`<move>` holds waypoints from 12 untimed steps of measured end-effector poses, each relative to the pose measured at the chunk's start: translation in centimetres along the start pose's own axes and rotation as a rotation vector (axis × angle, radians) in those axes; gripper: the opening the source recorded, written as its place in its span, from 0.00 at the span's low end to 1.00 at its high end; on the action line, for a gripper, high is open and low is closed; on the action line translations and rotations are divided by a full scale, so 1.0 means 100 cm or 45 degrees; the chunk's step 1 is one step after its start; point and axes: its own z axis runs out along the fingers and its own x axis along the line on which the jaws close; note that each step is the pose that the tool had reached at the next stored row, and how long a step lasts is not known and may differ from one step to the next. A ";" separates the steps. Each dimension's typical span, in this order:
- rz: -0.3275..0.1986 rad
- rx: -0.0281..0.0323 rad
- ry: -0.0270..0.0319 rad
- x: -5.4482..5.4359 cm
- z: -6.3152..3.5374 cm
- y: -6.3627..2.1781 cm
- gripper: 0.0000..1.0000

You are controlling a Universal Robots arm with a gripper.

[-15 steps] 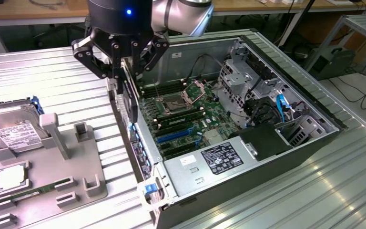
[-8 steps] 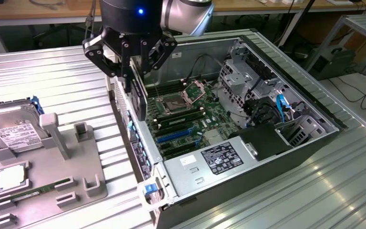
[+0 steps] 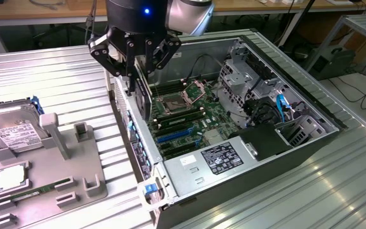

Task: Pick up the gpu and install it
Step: 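Pick up the gpu and move the gpu toward the slot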

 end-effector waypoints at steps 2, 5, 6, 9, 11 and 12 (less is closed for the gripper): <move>0.000 0.0000 0.0001 -0.002 0.0000 0.0000 0.28; 0.000 0.0000 0.0001 -0.005 0.0000 0.0001 0.28; 0.000 0.0000 0.0001 -0.006 0.0000 0.0001 0.28; 0.000 0.0001 0.0001 -0.008 0.0000 0.0001 0.28; 0.000 0.0001 0.0002 -0.011 0.0000 0.0001 0.28; 0.000 0.0000 0.0000 -0.012 0.0001 0.0001 0.28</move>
